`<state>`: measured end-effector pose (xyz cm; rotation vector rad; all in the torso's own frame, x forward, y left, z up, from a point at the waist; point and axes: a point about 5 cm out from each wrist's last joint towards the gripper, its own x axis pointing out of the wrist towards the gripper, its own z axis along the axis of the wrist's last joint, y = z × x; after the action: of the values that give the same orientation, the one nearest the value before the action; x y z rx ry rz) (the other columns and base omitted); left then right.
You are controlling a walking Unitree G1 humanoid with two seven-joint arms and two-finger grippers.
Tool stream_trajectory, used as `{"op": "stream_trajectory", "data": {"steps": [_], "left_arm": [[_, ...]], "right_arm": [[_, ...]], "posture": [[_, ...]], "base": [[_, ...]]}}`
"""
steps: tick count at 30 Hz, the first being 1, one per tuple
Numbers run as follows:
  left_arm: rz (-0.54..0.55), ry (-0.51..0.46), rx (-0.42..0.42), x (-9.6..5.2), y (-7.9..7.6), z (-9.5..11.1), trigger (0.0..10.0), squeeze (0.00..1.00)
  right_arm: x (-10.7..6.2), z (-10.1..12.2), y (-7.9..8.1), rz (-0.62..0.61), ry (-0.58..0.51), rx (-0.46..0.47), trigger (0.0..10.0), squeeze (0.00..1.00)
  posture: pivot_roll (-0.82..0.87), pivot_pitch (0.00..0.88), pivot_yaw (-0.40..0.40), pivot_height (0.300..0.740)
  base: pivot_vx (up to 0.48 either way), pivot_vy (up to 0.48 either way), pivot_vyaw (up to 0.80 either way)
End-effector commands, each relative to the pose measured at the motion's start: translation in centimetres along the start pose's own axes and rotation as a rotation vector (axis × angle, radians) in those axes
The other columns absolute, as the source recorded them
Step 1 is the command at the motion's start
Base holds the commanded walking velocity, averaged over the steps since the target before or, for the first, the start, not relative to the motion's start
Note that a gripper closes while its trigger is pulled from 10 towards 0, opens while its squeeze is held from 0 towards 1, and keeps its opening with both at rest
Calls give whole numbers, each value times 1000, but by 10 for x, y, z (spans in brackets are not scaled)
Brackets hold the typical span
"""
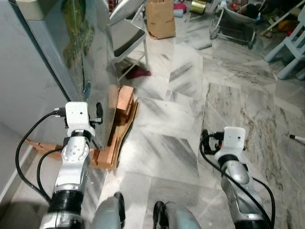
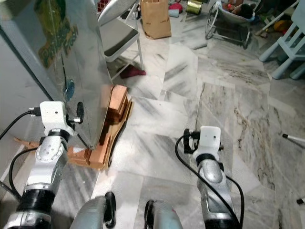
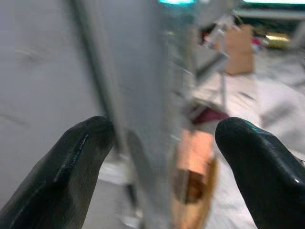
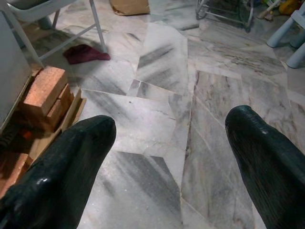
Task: Restocking fridge
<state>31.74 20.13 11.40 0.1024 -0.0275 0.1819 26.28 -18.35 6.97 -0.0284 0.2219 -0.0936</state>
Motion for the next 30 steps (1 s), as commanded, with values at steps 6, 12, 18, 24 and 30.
{"op": "stream_trajectory", "data": {"steps": [6,12,18,24,30], "left_arm": [[15,18,32,11,-1,-5,10000,0],[-36,13,22,18,-10,-3,10000,0],[-26,8,36,28,-13,0,10000,0],[17,12,53,38,-13,4,10000,0],[10,11,29,41,-15,6,10000,0]], "right_arm": [[-3,-2,-4,-18,10,1,10000,0],[-3,-2,-5,-20,12,1,10000,0],[-3,-1,-7,-19,14,-4,10000,0],[-6,-2,-7,-14,19,-4,10000,0],[-7,-3,-10,-21,20,-2,10000,0]], "posture": [[52,187,-108,740],[49,189,-109,740],[46,191,-110,740],[33,190,-108,740],[31,192,-105,740]], "base": [[0,0,0],[0,0,0],[0,0,0],[0,0,0],[0,0,0]]}}
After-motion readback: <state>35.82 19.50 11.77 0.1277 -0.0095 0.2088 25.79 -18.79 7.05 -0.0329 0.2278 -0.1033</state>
